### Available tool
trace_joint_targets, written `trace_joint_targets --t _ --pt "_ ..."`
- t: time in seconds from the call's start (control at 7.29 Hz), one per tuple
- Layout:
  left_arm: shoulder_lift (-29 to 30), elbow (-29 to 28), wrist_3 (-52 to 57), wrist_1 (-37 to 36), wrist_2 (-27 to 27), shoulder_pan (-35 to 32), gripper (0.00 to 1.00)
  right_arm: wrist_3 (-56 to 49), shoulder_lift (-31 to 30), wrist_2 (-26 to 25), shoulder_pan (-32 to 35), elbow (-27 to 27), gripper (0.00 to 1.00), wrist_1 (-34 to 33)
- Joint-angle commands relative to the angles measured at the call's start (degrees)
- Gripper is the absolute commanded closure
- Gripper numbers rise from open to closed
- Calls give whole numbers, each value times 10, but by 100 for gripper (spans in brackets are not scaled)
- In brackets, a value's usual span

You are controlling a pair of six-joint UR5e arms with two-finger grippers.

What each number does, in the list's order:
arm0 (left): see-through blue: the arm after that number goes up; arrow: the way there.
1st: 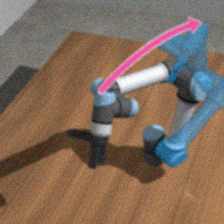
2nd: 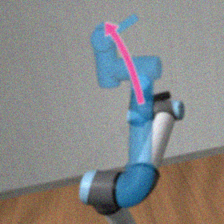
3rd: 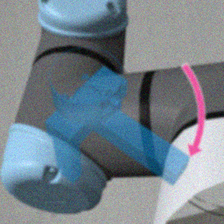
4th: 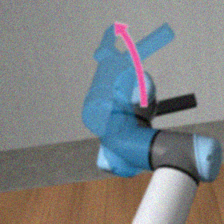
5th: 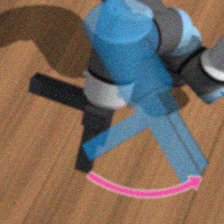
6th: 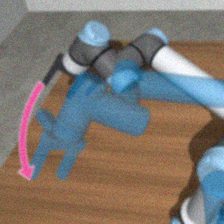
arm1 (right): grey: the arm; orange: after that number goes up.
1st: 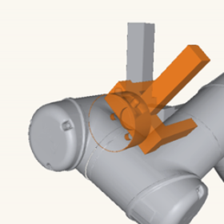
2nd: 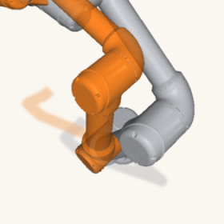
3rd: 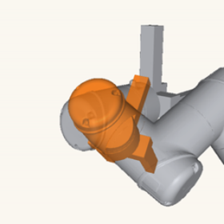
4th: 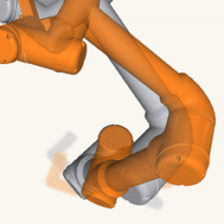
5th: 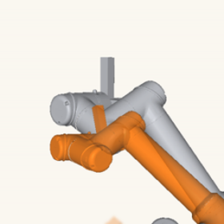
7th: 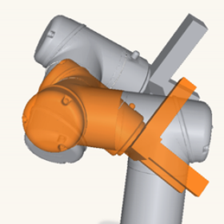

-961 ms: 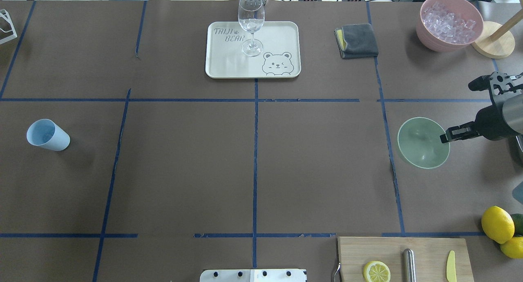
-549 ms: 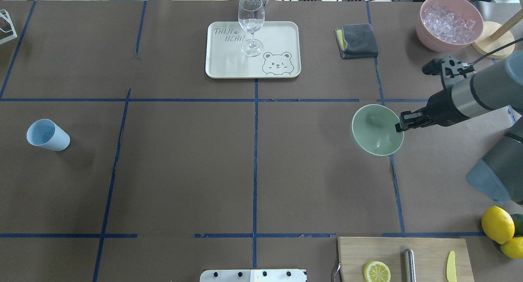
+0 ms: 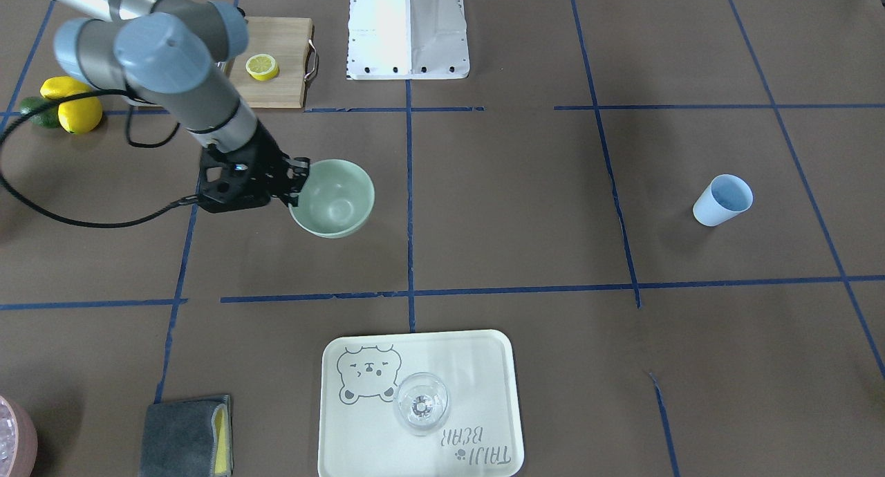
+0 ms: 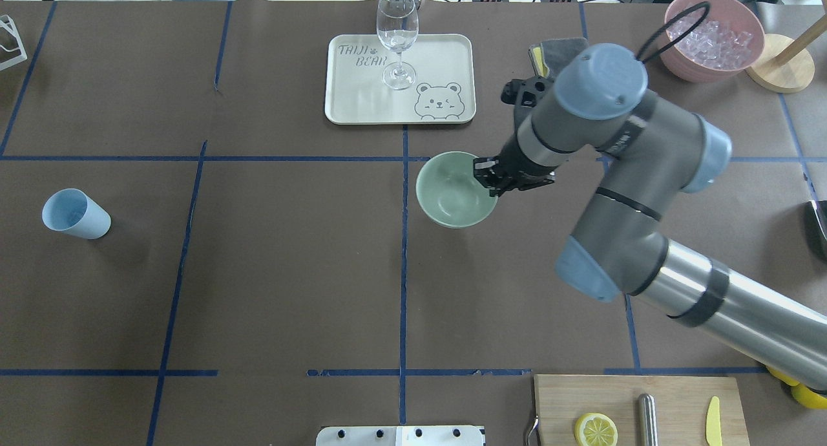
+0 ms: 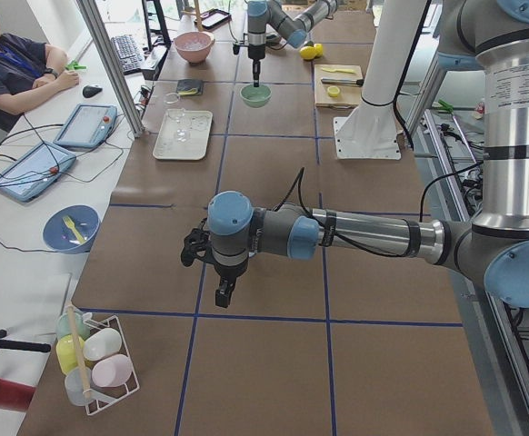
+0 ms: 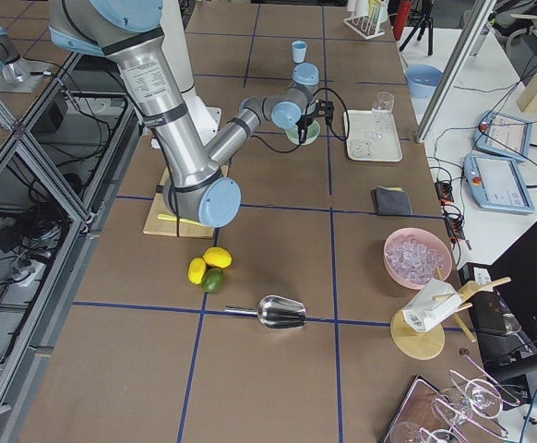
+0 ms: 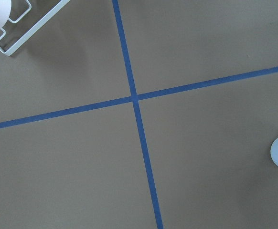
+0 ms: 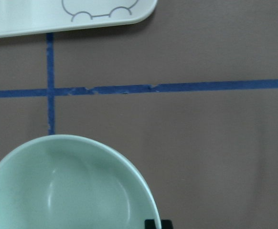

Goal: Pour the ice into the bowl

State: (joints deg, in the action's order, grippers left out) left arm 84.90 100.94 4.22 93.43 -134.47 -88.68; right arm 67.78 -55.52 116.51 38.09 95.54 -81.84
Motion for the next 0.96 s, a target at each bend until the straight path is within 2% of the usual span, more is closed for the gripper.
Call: trace_joint_targets --t 0.0,0.82 --pt "0 0 0 0 0 0 0 41 101 -48 -48 -104 100 -3" --pt "0 0 0 0 0 0 0 63 117 -67 -74 -118 100 -2"
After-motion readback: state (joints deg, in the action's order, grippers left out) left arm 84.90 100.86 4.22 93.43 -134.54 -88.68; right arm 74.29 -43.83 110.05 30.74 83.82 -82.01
